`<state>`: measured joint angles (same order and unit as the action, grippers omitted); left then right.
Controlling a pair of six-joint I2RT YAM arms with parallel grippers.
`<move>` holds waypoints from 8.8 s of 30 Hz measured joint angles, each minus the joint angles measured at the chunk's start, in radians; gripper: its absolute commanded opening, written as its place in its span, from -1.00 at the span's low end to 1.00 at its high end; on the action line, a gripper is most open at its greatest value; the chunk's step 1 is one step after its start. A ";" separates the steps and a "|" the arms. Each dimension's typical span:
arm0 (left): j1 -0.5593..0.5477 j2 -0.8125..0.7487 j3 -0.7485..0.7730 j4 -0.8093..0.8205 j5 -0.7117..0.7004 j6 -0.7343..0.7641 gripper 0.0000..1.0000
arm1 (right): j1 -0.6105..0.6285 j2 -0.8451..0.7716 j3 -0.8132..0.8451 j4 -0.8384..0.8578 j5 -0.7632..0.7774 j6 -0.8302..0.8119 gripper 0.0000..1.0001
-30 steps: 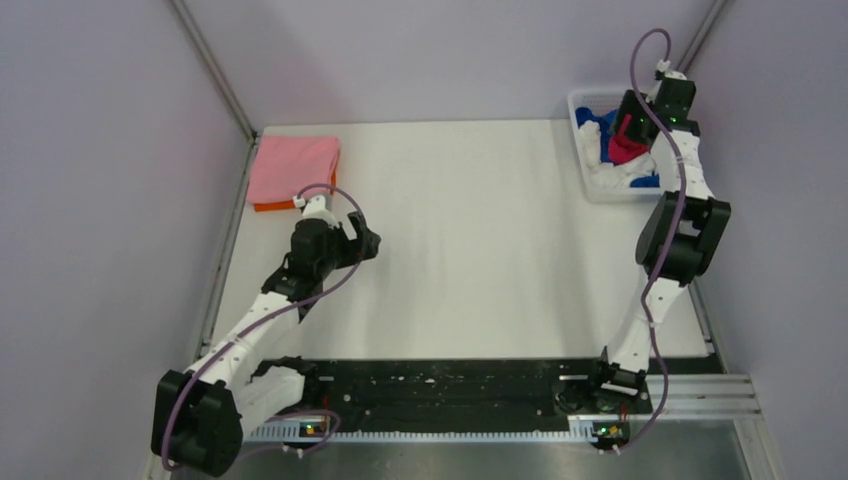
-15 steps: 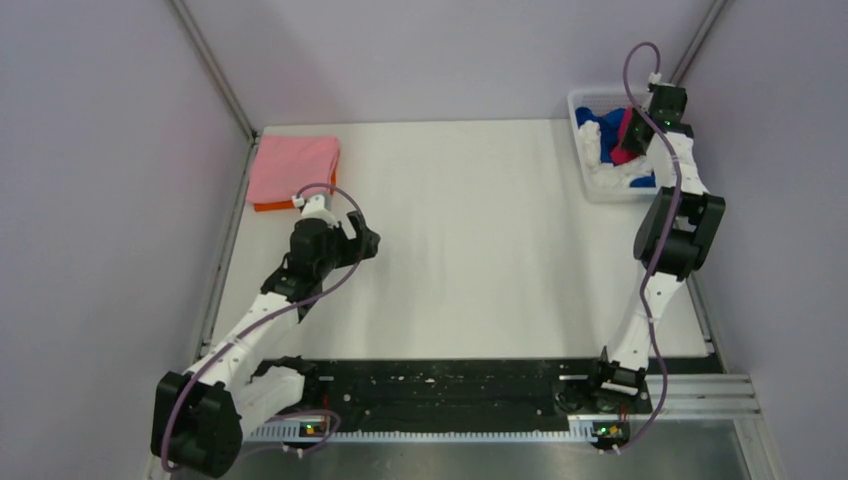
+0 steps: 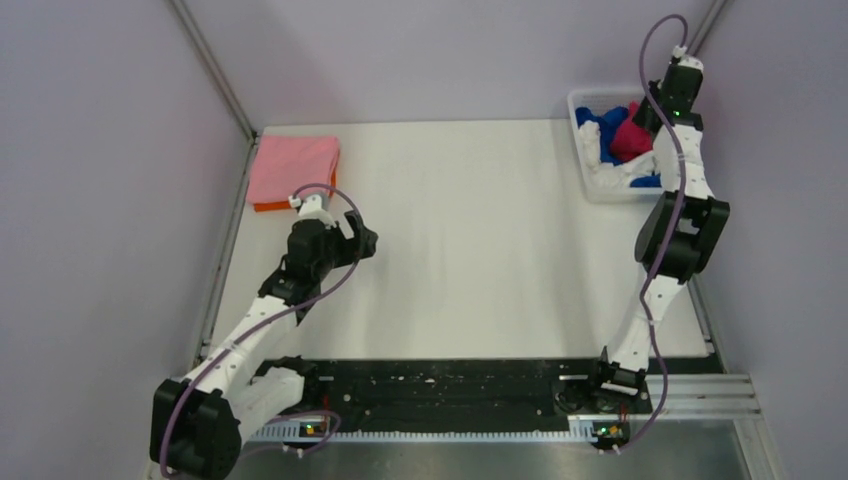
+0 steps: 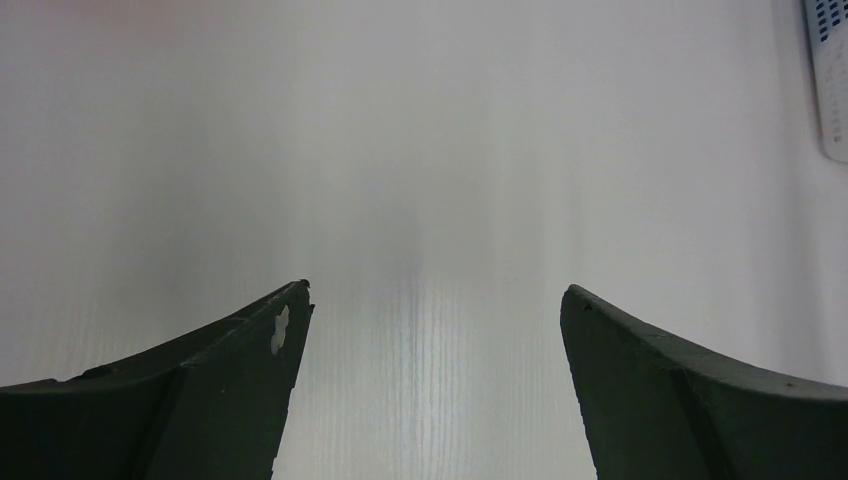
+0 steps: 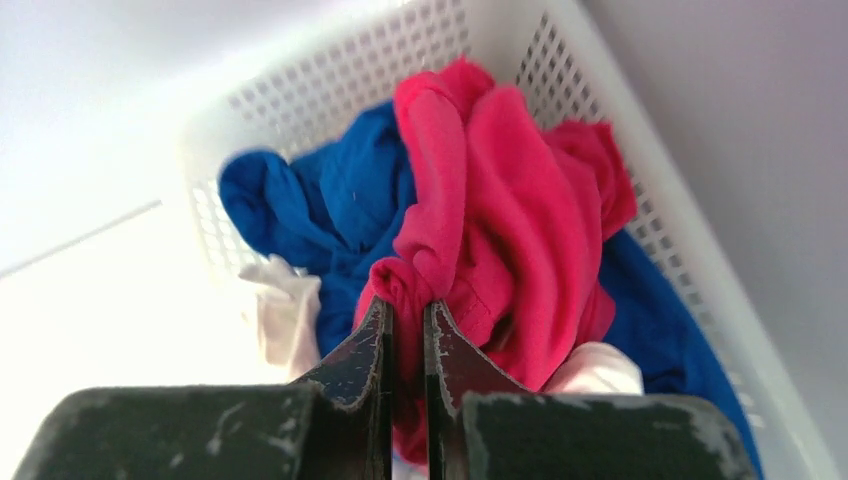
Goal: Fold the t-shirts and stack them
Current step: Grab crumpled tshirt from bin with the right arm, then move the tshirt to the center of the board, then flatten out the tshirt
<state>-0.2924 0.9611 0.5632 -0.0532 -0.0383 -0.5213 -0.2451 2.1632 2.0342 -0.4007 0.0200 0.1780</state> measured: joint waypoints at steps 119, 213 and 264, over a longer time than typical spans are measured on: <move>-0.109 0.587 0.178 -0.079 0.116 -0.210 -1.00 | 1.041 -0.976 -1.587 0.323 0.168 0.390 0.47; 0.073 0.893 0.766 -0.415 -0.340 -0.238 0.97 | 0.624 -0.253 -0.791 0.429 0.272 -0.016 0.68; -0.004 0.980 0.772 -0.318 0.187 -0.203 0.98 | 0.468 -0.261 -0.840 0.310 0.037 0.356 0.97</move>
<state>-0.2966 1.9408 1.3354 -0.3710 0.1482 -0.7246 0.2230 1.9026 1.1946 -0.0910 0.0574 0.5335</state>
